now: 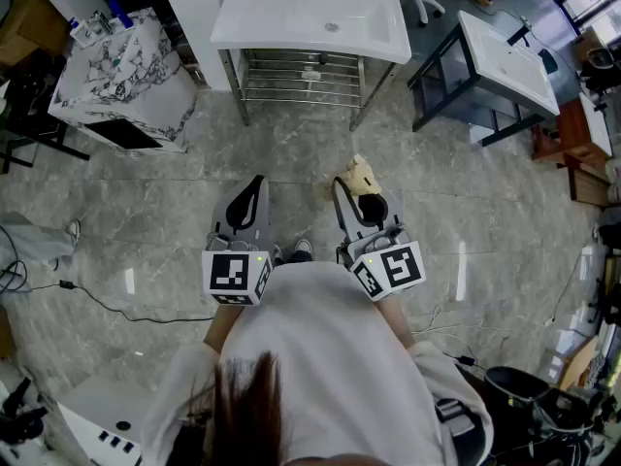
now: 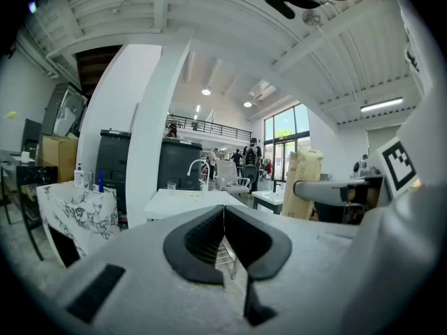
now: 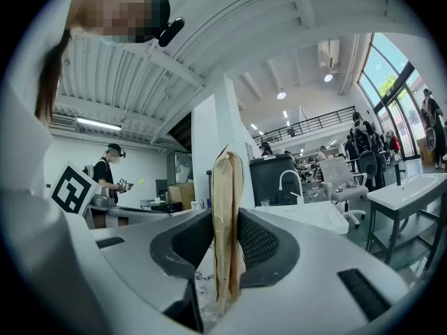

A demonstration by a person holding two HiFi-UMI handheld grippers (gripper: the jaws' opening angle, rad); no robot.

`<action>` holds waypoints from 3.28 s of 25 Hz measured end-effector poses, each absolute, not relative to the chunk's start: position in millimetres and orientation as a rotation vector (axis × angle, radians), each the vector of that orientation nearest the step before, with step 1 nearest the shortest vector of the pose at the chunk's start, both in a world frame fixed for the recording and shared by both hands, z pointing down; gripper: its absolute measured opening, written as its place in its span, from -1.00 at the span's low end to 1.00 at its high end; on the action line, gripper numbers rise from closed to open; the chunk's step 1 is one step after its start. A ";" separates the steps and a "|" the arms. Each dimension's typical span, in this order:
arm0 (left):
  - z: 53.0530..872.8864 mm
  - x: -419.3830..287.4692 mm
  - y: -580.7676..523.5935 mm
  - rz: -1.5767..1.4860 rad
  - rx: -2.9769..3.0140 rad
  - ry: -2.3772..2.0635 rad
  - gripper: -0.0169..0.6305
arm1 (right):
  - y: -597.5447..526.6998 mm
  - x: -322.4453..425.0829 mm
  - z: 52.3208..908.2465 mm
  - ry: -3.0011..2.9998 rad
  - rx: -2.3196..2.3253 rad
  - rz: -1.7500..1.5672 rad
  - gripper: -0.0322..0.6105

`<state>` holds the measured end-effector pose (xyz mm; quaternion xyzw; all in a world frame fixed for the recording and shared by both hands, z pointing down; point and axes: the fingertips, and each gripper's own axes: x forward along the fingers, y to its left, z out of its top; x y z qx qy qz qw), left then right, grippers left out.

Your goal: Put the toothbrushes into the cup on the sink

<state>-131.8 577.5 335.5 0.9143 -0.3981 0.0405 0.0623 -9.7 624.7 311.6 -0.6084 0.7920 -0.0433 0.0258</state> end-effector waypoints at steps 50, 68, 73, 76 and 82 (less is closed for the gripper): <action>342.4 -153.5 391.0 0.150 2.721 -1.237 -0.90 | 445.9 -5.9 313.4 2.437 -1.843 -0.213 -0.57; 367.5 -192.6 307.0 0.188 2.648 -1.270 -0.90 | 369.5 -12.9 330.3 2.407 -1.925 -0.286 -0.57; 377.8 -177.6 276.8 0.221 2.629 -1.269 -0.90 | 334.8 -0.3 338.7 2.429 -1.917 -0.323 -0.57; 376.6 -156.6 257.6 0.237 2.660 -1.250 -0.90 | 309.2 13.7 338.5 2.434 -1.904 -0.320 -0.57; 374.0 -118.8 220.5 0.250 2.684 -1.258 -0.90 | 262.9 43.8 332.2 2.474 -1.866 -0.303 -0.57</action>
